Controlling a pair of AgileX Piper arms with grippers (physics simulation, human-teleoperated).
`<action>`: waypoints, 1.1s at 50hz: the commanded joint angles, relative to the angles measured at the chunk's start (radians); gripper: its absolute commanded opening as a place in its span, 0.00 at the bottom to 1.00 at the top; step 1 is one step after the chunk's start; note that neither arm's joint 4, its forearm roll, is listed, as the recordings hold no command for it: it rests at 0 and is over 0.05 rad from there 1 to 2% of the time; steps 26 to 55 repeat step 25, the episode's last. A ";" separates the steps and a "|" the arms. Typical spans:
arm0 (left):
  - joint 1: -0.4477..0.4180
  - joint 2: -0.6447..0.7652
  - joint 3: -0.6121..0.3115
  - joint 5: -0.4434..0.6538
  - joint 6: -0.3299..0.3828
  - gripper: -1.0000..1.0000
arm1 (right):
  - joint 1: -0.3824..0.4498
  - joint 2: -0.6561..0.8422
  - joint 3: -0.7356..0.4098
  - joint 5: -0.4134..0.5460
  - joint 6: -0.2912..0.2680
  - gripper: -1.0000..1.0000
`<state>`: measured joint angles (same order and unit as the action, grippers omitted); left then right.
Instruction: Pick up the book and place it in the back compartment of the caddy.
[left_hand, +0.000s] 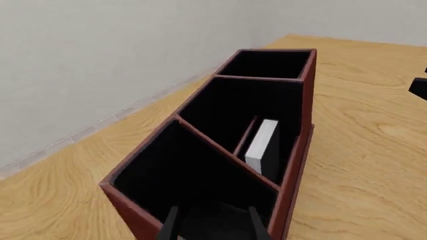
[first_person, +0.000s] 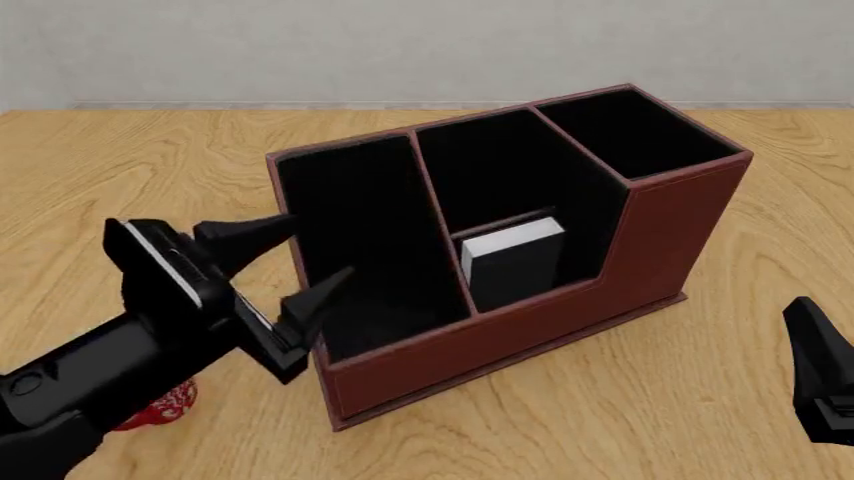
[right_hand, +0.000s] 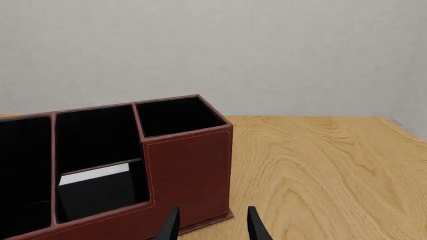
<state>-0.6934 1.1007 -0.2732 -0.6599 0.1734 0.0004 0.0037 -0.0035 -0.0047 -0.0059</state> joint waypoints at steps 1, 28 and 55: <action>0.058 -0.221 0.085 0.128 0.008 1.00 | 0.000 0.000 0.000 0.000 0.000 1.00; 0.211 -0.794 0.097 0.677 -0.049 1.00 | 0.000 0.000 0.000 0.000 0.000 1.00; 0.211 -0.794 0.097 0.677 -0.049 1.00 | 0.000 0.000 0.000 0.000 0.000 1.00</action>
